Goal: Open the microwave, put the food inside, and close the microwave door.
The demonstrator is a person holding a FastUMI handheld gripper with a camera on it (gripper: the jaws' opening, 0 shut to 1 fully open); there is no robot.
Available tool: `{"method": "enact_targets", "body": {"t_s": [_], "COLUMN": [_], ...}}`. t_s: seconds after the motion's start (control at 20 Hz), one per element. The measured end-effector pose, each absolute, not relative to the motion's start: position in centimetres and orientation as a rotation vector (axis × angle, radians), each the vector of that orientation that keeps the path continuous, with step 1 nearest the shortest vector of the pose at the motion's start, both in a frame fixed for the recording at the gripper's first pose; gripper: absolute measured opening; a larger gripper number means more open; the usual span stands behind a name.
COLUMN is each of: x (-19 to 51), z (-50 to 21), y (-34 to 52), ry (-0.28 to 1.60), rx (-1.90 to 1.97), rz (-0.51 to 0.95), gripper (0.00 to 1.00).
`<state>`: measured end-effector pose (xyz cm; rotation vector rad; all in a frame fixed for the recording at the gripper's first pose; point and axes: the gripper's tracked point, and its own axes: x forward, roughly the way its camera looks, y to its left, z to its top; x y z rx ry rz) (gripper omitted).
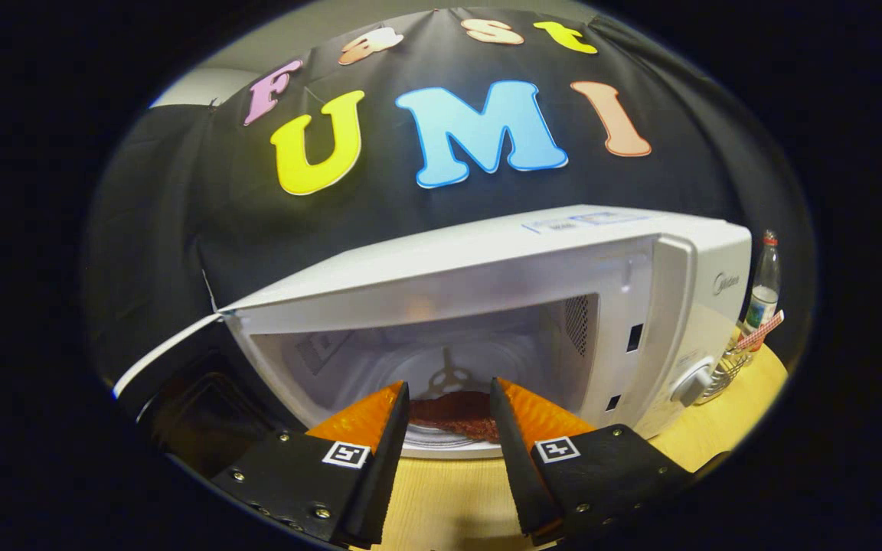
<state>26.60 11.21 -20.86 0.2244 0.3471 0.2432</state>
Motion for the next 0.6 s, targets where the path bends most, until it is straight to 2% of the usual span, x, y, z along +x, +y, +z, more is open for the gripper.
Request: {"method": "enact_targets", "body": {"t_s": [0.6], "x": [13.2], "z": [-10.9], "y": [12.4], "ry": [0.238], "rx": [0.204], "rz": [0.326], "gripper": [0.64]}}
